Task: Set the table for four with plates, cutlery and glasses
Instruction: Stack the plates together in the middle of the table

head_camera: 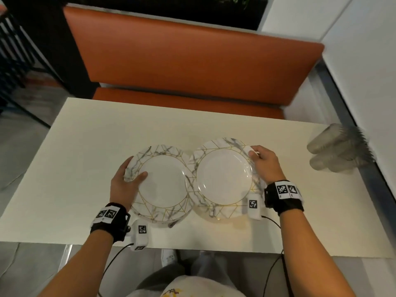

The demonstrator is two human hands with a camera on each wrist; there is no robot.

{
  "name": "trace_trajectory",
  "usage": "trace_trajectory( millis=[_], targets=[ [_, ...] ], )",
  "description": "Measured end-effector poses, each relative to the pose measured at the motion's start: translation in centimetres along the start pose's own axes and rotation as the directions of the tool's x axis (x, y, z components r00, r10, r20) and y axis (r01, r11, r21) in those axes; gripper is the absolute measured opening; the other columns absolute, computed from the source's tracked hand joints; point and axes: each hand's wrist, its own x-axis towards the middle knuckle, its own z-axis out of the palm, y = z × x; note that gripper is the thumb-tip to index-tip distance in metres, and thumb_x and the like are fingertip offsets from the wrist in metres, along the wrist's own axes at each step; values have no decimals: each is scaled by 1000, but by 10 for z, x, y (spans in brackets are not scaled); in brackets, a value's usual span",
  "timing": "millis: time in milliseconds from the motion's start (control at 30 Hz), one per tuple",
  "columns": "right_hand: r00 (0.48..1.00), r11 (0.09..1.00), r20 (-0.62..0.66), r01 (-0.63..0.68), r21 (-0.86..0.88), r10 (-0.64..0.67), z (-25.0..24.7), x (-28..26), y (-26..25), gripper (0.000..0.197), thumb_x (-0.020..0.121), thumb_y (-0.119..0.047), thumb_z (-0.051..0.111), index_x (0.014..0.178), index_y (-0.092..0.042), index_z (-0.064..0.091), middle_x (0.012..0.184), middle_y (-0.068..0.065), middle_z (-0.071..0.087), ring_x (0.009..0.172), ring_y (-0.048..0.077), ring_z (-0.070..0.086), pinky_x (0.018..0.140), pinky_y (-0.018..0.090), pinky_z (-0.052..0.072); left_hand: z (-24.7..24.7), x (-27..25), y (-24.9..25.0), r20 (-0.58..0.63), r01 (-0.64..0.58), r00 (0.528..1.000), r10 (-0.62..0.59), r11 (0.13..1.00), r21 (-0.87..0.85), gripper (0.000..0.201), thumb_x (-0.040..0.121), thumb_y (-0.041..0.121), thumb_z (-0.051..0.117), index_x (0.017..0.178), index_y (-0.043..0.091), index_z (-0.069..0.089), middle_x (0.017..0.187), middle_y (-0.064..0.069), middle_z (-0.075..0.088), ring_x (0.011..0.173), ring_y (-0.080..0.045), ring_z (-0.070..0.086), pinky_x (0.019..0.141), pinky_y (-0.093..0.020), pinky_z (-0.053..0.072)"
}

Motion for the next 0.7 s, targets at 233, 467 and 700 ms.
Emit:
trace_trajectory(
  millis=[233, 467, 700],
  targets=[
    [988, 968, -30, -144, 204, 153, 45, -25, 16, 17, 99, -19, 56, 102, -19, 72, 96, 2, 71, 88, 20, 63, 80, 32, 50, 22, -7, -2, 76, 34, 997, -30, 998, -52, 60, 79, 37, 89, 133, 45, 64, 140, 17, 59, 136, -12, 54, 115, -40, 44],
    [979, 970, -13, -201, 141, 205, 104, -59, 17, 29, 105, -18, 44, 130, -13, 58, 125, 8, 63, 119, 28, 57, 100, 32, 43, 35, -19, 4, 126, 96, 989, -81, 988, -118, 71, 69, 59, 86, 135, 47, 62, 147, 4, 59, 140, -18, 52, 115, -47, 44],
    [982, 978, -35, -183, 100, 188, 129, -80, 6, 43, 107, -13, 37, 150, -16, 43, 134, 6, 59, 121, 27, 58, 94, 23, 38, 40, -21, 10, 172, 134, 979, -105, 978, -163, 73, 80, 13, 88, 144, 32, 57, 138, 15, 54, 120, -2, 60, 91, -19, 52]
  ],
)
